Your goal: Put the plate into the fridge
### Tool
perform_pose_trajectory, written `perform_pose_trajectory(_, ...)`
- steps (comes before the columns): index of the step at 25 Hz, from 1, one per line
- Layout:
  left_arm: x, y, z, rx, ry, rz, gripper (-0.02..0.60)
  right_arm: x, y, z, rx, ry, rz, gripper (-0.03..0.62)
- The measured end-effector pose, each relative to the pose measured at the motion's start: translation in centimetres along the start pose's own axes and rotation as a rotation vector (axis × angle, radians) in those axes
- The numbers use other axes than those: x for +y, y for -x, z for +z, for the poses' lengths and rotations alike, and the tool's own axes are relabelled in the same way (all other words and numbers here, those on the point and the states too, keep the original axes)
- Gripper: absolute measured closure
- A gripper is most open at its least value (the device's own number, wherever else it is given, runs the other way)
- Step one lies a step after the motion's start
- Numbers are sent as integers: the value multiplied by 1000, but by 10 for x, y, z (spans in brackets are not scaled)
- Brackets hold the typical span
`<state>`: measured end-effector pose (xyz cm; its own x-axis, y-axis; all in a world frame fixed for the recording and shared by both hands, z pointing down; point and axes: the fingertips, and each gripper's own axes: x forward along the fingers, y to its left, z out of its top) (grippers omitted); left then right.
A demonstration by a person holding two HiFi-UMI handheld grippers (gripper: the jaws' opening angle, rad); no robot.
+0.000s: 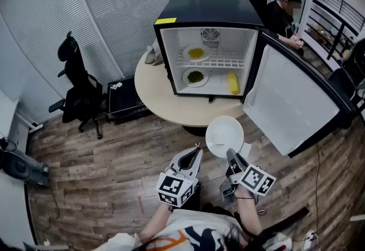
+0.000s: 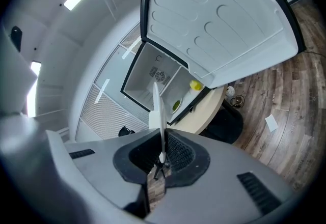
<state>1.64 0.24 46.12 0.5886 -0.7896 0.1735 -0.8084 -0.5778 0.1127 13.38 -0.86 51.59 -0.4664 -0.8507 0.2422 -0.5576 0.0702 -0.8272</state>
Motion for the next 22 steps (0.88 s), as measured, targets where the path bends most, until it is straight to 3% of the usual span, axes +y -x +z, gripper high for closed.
perform_pose_trajectory(22,110,-92,35,9,-1,-97,568,13,-118,50,-88,-37,-67,568)
